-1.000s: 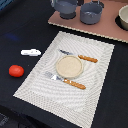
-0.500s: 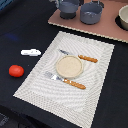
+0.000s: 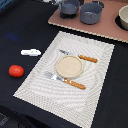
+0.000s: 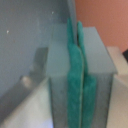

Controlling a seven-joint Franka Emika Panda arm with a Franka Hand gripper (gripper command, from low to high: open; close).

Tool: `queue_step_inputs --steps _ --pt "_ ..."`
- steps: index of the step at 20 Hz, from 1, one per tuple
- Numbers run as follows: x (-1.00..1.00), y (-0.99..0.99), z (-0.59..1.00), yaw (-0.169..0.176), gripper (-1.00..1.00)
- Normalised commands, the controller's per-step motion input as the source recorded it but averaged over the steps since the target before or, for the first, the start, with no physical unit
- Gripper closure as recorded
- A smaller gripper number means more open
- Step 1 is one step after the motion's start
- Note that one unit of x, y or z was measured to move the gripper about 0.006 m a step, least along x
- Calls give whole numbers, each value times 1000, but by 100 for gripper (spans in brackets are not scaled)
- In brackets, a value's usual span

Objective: Place the pan onto the stove and place the fish and sausage into the pan.

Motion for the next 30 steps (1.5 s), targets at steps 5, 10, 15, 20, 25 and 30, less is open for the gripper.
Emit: queue_step_inputs --steps 5,10,15,20,25,30 --pt "-115 57 -390 1 100" --pt "-113 61 -374 0 100" --pt "1 89 196 0 -100" --pt "0 60 456 -10 -100" --pt "0 -151 706 -4 -100" --pt "0 -761 702 0 -100"
